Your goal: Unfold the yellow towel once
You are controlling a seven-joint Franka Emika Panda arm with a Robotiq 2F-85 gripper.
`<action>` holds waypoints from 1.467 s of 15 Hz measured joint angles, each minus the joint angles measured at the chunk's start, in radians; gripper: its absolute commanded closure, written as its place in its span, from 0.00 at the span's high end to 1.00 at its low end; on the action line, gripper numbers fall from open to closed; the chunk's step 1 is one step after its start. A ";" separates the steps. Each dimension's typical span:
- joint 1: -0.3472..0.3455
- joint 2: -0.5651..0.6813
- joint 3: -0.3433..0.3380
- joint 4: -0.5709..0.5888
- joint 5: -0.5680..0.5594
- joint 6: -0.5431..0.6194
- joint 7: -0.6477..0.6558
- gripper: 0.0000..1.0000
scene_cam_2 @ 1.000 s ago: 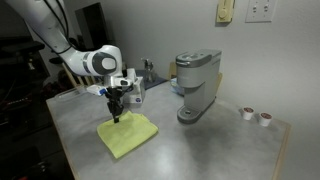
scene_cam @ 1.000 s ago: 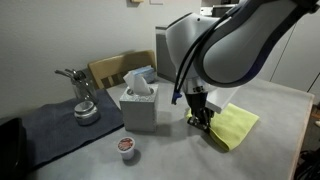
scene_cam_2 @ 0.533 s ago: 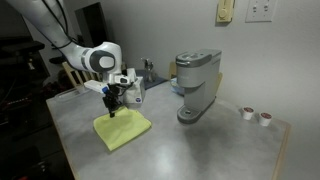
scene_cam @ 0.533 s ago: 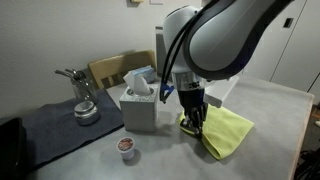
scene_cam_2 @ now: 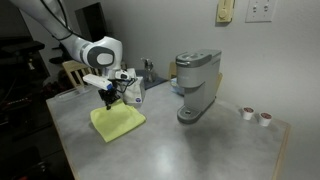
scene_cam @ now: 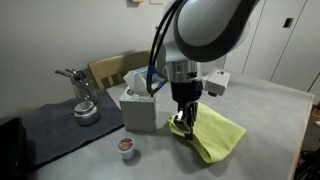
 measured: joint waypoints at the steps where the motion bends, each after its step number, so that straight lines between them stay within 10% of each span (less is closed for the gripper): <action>1: -0.009 -0.008 0.009 0.000 0.015 0.000 -0.032 0.01; 13: -0.108 -0.224 0.020 -0.132 0.044 -0.045 -0.431 0.01; 22: -0.159 -0.374 -0.111 -0.283 -0.042 -0.102 -0.754 0.01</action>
